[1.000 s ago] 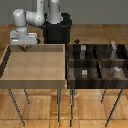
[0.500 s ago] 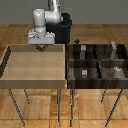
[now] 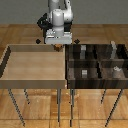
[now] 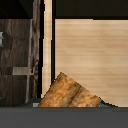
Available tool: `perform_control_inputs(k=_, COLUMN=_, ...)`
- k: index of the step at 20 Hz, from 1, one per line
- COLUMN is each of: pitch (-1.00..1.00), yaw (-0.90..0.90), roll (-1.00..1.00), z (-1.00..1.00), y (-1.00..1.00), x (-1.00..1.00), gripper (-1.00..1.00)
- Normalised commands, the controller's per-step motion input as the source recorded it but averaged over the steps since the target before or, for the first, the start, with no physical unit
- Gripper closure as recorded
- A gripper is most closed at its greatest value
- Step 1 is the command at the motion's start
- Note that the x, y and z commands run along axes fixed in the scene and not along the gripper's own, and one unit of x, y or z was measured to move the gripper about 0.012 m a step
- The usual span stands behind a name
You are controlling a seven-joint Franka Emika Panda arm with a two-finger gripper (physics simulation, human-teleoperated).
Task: Place the loaf of bread into the appropriate compartment.
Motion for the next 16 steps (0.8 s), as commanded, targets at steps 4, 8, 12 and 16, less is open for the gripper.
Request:
perform_control_inputs(k=4, pitch=0.00, yaw=0.00, roll=0.00, z=0.00, y=1.00, x=0.00, gripper=1.00)
perform_control_inputs(k=8, pitch=0.00, yaw=0.00, roll=0.00, z=0.00, y=1.00, x=0.00, gripper=1.00)
perform_control_inputs(k=12, pitch=0.00, yaw=0.00, roll=0.00, z=0.00, y=1.00, x=0.00, gripper=1.00)
perform_control_inputs(k=16, pitch=0.00, yaw=0.00, roll=0.00, z=0.00, y=0.75, x=0.25, gripper=1.00)
